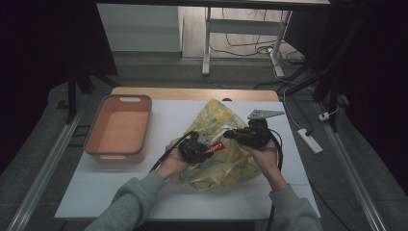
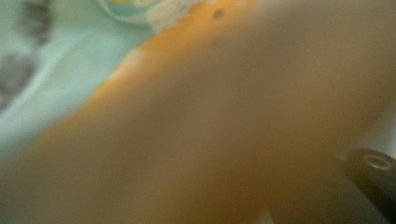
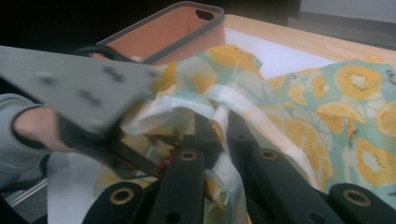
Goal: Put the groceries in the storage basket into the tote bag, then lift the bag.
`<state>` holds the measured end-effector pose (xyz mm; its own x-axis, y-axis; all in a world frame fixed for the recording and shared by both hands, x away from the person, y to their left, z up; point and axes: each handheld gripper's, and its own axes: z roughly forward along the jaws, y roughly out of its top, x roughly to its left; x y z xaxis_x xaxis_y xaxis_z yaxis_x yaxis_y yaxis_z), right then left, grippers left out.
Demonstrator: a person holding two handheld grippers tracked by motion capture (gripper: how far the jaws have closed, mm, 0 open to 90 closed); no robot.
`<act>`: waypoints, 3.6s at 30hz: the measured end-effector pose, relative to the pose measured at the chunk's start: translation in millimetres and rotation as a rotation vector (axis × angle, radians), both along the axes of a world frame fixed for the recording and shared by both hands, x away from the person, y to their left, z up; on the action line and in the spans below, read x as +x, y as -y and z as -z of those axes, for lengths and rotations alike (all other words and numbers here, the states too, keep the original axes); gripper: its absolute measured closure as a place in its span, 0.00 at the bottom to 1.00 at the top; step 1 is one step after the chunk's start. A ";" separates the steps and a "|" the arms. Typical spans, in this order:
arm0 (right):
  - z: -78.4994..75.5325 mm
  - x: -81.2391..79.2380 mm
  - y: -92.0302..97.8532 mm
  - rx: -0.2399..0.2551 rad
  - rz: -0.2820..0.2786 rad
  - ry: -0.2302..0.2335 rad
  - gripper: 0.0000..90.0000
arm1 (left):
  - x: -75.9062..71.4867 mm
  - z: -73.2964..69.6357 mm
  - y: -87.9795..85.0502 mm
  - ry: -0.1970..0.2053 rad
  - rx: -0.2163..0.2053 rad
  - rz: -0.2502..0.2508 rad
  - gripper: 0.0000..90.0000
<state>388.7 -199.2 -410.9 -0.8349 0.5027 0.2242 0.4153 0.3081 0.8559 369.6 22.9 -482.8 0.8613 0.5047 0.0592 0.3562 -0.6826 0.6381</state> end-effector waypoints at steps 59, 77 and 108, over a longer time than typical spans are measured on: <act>26.7 -21.8 5.2 -0.131 -0.018 0.003 0.95 | -30.5 -38.3 -130.8 -0.037 -0.187 -0.221 0.34; 29.1 -19.6 5.9 -0.129 -0.020 -0.013 0.95 | -4.8 -18.4 -104.6 -0.085 -0.125 -0.254 0.32; 51.6 -99.5 48.7 -0.332 0.354 -0.018 0.21 | -2.2 -24.4 -116.9 -0.152 -0.215 -0.133 0.98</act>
